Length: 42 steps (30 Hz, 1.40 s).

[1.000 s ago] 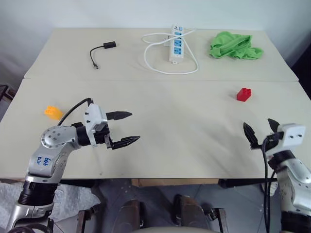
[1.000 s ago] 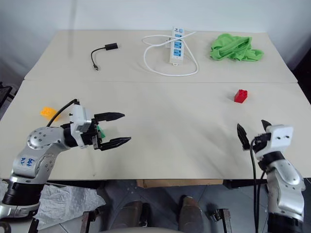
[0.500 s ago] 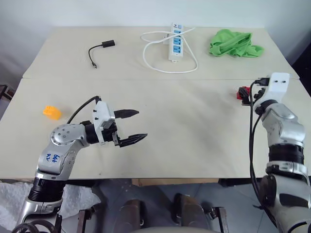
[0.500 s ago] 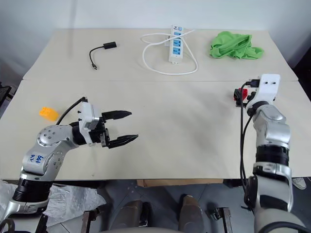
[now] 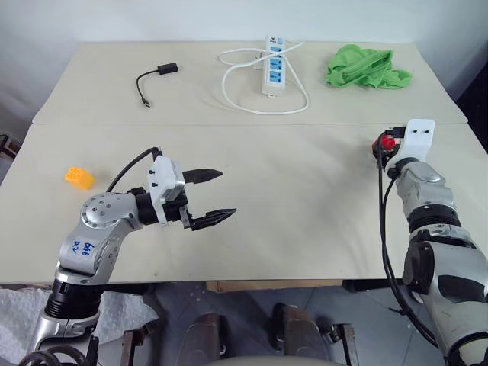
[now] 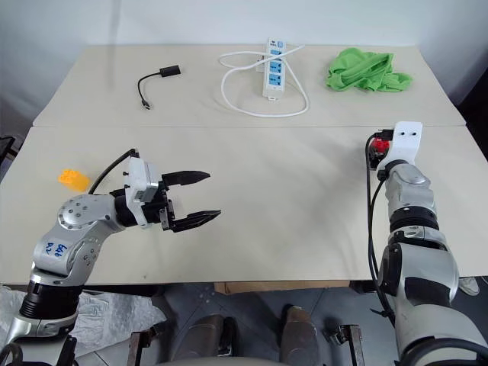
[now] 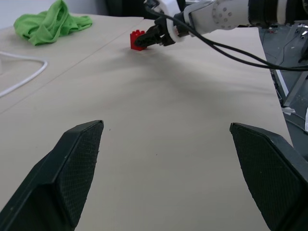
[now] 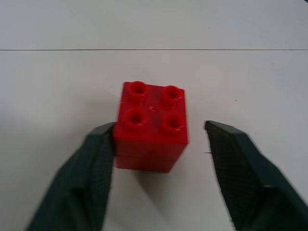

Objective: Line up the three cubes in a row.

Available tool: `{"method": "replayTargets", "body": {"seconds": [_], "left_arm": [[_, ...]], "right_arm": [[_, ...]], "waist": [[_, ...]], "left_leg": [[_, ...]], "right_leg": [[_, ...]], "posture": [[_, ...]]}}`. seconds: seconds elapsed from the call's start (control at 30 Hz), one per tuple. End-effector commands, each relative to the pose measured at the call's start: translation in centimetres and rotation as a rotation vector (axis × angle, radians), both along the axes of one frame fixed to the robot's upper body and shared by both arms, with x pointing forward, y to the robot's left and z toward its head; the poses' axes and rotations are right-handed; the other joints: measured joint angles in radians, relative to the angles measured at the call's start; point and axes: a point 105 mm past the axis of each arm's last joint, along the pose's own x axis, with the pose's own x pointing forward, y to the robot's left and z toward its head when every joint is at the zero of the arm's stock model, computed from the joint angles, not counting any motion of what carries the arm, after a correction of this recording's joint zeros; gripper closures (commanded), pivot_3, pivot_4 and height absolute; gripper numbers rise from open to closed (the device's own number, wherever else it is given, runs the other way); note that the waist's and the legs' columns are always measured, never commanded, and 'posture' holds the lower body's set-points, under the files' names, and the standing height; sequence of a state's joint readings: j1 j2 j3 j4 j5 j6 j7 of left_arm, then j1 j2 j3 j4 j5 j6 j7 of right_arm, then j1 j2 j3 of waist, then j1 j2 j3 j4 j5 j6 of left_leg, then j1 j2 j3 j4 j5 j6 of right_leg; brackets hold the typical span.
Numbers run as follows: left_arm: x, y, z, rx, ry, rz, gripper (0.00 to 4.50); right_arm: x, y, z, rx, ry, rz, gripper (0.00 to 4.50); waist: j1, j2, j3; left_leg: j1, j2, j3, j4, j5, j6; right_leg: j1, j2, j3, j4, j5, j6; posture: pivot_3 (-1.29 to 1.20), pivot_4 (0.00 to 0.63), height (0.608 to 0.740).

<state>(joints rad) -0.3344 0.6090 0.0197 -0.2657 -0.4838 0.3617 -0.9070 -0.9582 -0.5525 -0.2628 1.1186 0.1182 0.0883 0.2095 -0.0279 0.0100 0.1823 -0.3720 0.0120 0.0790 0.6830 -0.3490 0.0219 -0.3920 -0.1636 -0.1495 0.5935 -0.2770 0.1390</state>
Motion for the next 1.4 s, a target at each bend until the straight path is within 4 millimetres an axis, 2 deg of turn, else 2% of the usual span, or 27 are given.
{"method": "replayTargets", "body": {"seconds": [0.03, 0.13, 0.2, 0.3, 0.37, 0.47, 0.57, 0.7, 0.97, 1.0, 1.17, 1.23, 1.27, 1.33, 1.4], "left_arm": [[-0.4, 0.1, 0.5, -0.003, -0.034, 0.000, 0.00], [-0.4, 0.4, 0.5, -0.003, -0.040, 0.006, 0.00], [-0.5, 1.0, 0.4, -0.002, -0.042, 0.012, 0.00], [-0.6, 2.7, 0.1, 0.002, -0.039, 0.022, 0.00], [-0.6, 3.5, -0.3, 0.007, -0.037, 0.027, 0.00], [-0.6, 5.1, -1.3, 0.022, -0.022, 0.051, 0.00], [-0.6, 5.8, -2.1, 0.030, -0.017, 0.062, 0.00], [-0.7, 6.2, -2.6, 0.024, -0.015, 0.068, 0.00], [-0.9, 7.0, -3.1, 0.033, -0.001, 0.071, 0.00], [-1.0, 7.1, -3.1, 0.032, 0.002, 0.072, 0.00], [-1.2, 7.7, -2.5, 0.007, -0.021, 0.103, 0.00], [-1.5, 8.4, -1.2, -0.033, -0.074, 0.137, 0.00], [-1.7, 8.6, -0.8, -0.046, -0.083, 0.146, 0.00], [-2.4, 10.4, -0.1, -0.057, -0.107, 0.230, 0.00], [-3.5, 12.8, -0.8, -0.039, -0.093, 0.343, 0.00]], "right_arm": [[0.1, 0.1, 1.5, -0.033, -0.060, 0.040, 2.95], [0.2, 1.8, 2.5, -0.067, -0.101, 0.199, 3.02], [-0.4, 5.1, 3.4, -0.117, -0.131, 0.473, 3.02], [-4.2, 10.9, 4.8, -0.162, -0.169, 0.992, 3.02], [-6.3, 12.7, 4.9, -0.150, -0.154, 1.184, 3.02], [-8.7, 15.0, 2.6, -0.258, -0.025, 1.451, 3.02], [-9.0, 15.5, 0.0, -0.358, 0.092, 1.544, 3.02], [-8.5, 15.7, -2.1, -0.432, 0.148, 1.597, 3.02], [-7.1, 16.0, -1.2, -0.409, 0.126, 1.601, 3.02], [-6.9, 16.0, -0.9, -0.379, 0.122, 1.596, 2.30], [-7.0, 15.8, 0.3, -0.390, 0.047, 1.609, 0.75], [-7.2, 15.2, 1.8, -0.391, -0.030, 1.596, 0.10], [-7.3, 14.9, 2.2, -0.394, -0.054, 1.590, 0.05], [-8.4, 14.1, 3.8, -0.357, -0.156, 1.578, 0.05], [-10.6, 13.8, 4.7, -0.295, -0.252, 1.605, 0.05]], "waist": [[-0.001, 0.000, 0.000], [0.000, 0.000, 0.000], [0.000, 0.000, 0.000], [0.000, 0.001, 0.000], [0.001, 0.001, 0.001], [0.001, 0.001, 0.001], [0.003, 0.001, 0.001], [0.000, 0.001, 0.001], [-0.003, 0.000, 0.001], [-0.003, 0.000, 0.001], [-0.002, 0.001, 0.001], [-0.002, 0.001, 0.001], [-0.001, 0.001, 0.001], [0.000, 0.001, 0.001], [0.002, 0.001, 0.001]], "left_leg": [[0.000, 0.000, 0.000, 0.000, 0.000, 0.000], [0.000, 0.000, 0.000, 0.000, 0.000, 0.000], [0.000, 0.000, 0.000, 0.000, 0.000, 0.000], [0.000, 0.000, 0.000, 0.000, 0.000, 0.000], [0.001, 0.001, -0.002, 0.000, 0.000, 0.000], [0.001, 0.000, -0.002, 0.000, 0.000, 0.000], [0.001, 0.000, -0.001, 0.001, 0.000, 0.000], [0.001, -0.001, 0.001, 0.001, 0.000, 0.000], [0.002, 0.000, 0.001, 0.001, 0.000, 0.000], [0.002, 0.000, 0.001, 0.001, 0.000, 0.000], [0.002, 0.001, 0.001, 0.001, 0.000, 0.000], [0.001, 0.001, 0.000, 0.001, 0.000, 0.000], [0.001, 0.002, -0.001, 0.001, 0.000, 0.000], [0.001, 0.002, -0.004, 0.001, 0.000, 0.000], [0.001, 0.003, -0.008, 0.001, 0.000, 0.000]], "right_leg": [[0.000, 0.000, 0.000, 0.000, 0.000, 0.000], [0.000, 0.000, 0.000, 0.000, 0.000, 0.000], [0.000, 0.000, 0.000, 0.000, 0.000, 0.000], [0.000, 0.001, 0.000, -0.001, 0.000, 0.000], [0.000, 0.001, 0.001, -0.001, 0.000, 0.000], [0.000, 0.001, 0.001, 0.000, 0.000, 0.000], [0.000, 0.001, 0.001, 0.000, 0.000, 0.000], [0.000, 0.000, 0.001, 0.000, 0.000, 0.000], [0.000, 0.001, 0.001, 0.001, 0.000, 0.000], [0.000, 0.001, 0.001, 0.001, 0.000, 0.000], [0.000, 0.001, 0.001, 0.001, 0.000, 0.000], [0.000, 0.001, 0.001, 0.001, 0.000, 0.000], [0.000, 0.000, 0.001, 0.001, 0.000, 0.000], [0.000, 0.000, 0.001, 0.001, 0.000, 0.000], [0.000, 0.000, 0.001, 0.001, 0.000, 0.000]], "posture": [[0.00, 0.150, 0.740], [0.00, 0.150, 0.740], [0.00, 0.150, 0.740], [0.00, 0.150, 0.740], [0.00, 0.150, 0.740], [0.00, 0.150, 0.740], [0.00, 0.150, 0.740], [0.00, 0.150, 0.740], [0.00, 0.150, 0.740], [0.00, 0.150, 0.740], [0.00, 0.150, 0.740], [0.00, 0.150, 0.740], [0.00, 0.150, 0.740], [0.00, 0.150, 0.740], [0.00, 0.150, 0.740]]}}
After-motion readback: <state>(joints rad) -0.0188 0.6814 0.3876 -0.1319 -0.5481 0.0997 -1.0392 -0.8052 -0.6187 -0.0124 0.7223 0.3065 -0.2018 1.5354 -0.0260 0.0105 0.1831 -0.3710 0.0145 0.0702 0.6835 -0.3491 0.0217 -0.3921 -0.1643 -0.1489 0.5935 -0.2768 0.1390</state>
